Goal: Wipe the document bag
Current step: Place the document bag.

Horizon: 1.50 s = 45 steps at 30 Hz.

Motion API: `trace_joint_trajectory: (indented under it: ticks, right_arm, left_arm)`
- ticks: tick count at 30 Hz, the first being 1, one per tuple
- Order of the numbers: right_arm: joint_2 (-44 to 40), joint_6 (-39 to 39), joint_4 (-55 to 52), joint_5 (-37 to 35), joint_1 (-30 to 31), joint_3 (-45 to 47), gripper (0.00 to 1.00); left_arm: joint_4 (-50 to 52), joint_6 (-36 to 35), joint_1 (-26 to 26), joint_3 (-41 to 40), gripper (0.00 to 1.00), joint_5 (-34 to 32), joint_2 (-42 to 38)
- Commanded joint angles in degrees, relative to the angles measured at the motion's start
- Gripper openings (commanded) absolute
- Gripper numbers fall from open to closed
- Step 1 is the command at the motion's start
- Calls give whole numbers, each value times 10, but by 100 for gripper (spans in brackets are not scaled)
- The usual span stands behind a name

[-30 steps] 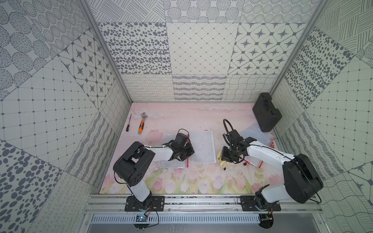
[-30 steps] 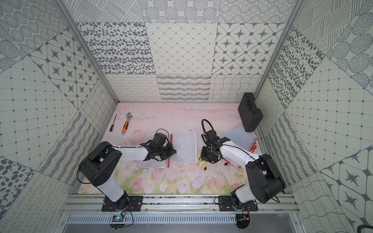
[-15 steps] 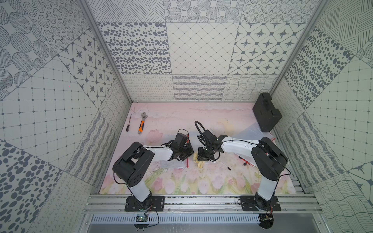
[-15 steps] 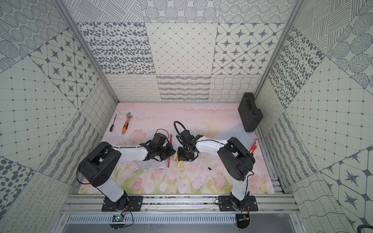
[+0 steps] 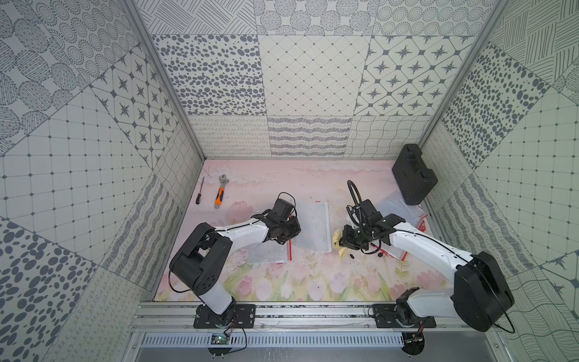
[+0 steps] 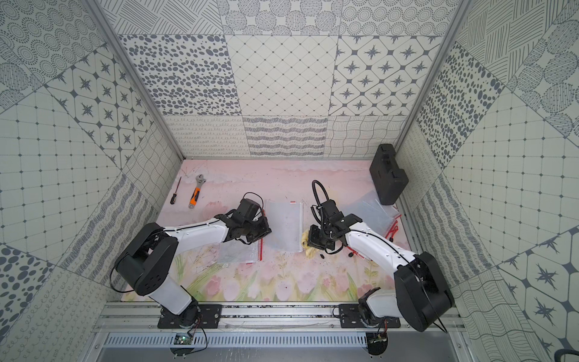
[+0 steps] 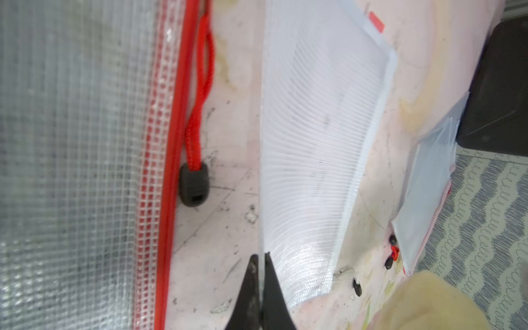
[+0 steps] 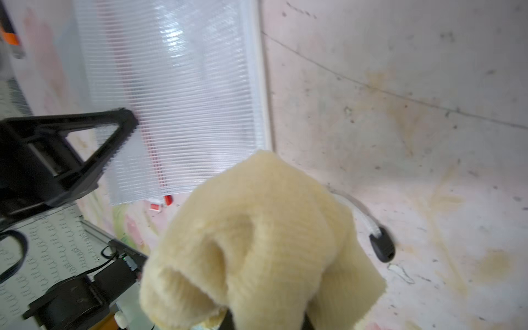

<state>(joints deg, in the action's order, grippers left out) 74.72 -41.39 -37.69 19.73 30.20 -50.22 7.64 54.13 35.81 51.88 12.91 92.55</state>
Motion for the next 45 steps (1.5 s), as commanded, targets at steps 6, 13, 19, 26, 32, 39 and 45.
trace_joint_trajectory:
  ticks: [6,13,19,26,32,39,45]
  right_arm:
    - [-214,14,-1,-194,2,-86,0]
    - [-396,43,-100,-437,1,-127,0]
    - [-453,59,-156,-505,1,-153,0]
    - [-462,63,-186,-513,1,-153,0]
    - [-448,71,-185,-501,1,-156,0]
    - [-425,70,-176,-477,1,-150,0]
    - [-403,65,-148,-449,1,-124,0]
  left_arm:
    - [266,-316,65,284,0,-3,-9]
    - [280,-392,111,531,0,252,145]
    - [162,-285,134,745,0,446,322]
    - [113,-228,149,884,0,452,464]
    - [149,-135,133,954,47,405,629]
    - [304,-242,135,904,99,199,589]
    - [333,-291,117,683,99,-96,355]
